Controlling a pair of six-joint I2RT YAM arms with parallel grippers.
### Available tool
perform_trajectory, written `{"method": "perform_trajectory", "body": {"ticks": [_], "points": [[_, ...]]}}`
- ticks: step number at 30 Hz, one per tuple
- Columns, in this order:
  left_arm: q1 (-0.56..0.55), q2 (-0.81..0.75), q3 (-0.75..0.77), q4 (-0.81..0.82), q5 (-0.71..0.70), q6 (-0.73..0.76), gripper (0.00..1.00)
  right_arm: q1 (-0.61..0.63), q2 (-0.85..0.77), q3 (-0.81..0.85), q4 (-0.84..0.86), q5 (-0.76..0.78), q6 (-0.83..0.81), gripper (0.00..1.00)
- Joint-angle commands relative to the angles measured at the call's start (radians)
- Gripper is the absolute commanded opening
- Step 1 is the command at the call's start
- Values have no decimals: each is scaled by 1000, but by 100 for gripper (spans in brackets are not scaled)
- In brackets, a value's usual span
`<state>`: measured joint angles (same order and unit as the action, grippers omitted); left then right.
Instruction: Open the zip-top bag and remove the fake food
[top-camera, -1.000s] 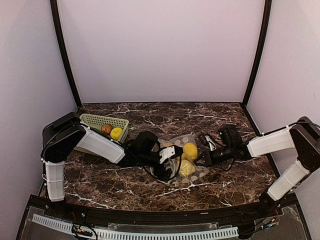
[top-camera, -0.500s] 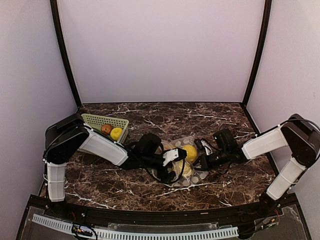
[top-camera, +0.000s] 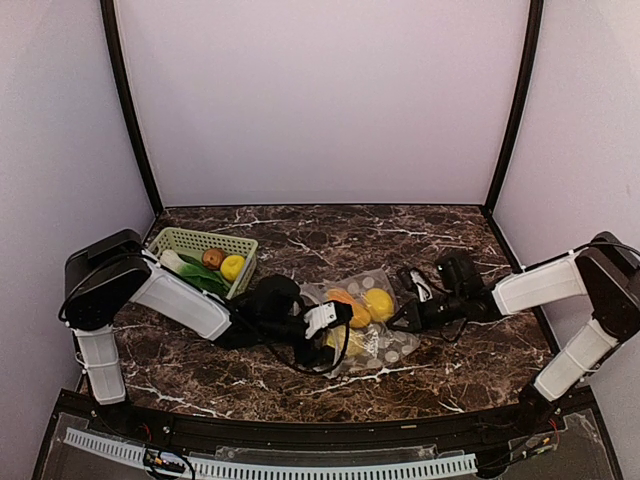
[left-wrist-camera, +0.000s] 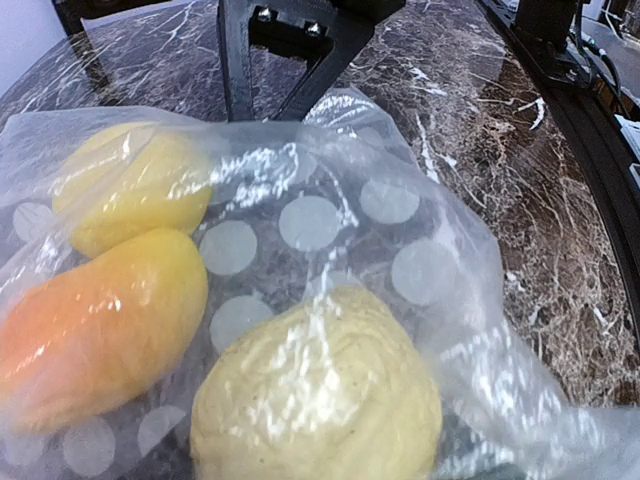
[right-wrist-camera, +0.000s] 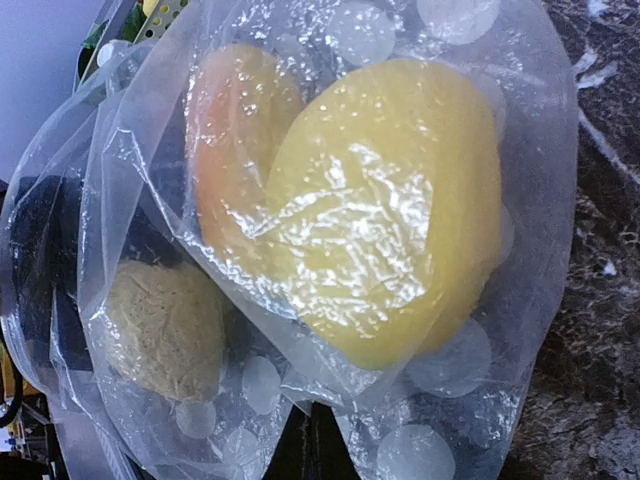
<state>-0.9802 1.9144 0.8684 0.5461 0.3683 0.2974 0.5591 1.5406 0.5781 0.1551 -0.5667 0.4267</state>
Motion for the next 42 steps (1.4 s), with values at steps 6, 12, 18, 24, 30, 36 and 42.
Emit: {"method": "perform_trajectory", "body": {"ticks": [6,12,18,24,30,36,42], "points": [[3,-222,-169,9,-166,-52,48,-62,-85,-32,-44,19,-33,0],[91,-408,-269,14,-209,-200,47,-77,-107,-38,-56,19,-43,0],[237,-566,-291,-89,-274,-367,46,-79,-115,-38,-58,14,-49,0],[404,-678,-302,-197,-354,-538,47,-79,-121,-40,-56,12,-51,0],[553,-733,-292,-297,-437,-643,49,-79,-117,-37,-53,7,-54,0],[715,-680,-231,-379,-487,-722,49,-80,-119,-43,-41,5,-48,0],[818,-580,-197,-342,-480,-805,50,-79,-115,-48,-17,-7,-42,0]]}}
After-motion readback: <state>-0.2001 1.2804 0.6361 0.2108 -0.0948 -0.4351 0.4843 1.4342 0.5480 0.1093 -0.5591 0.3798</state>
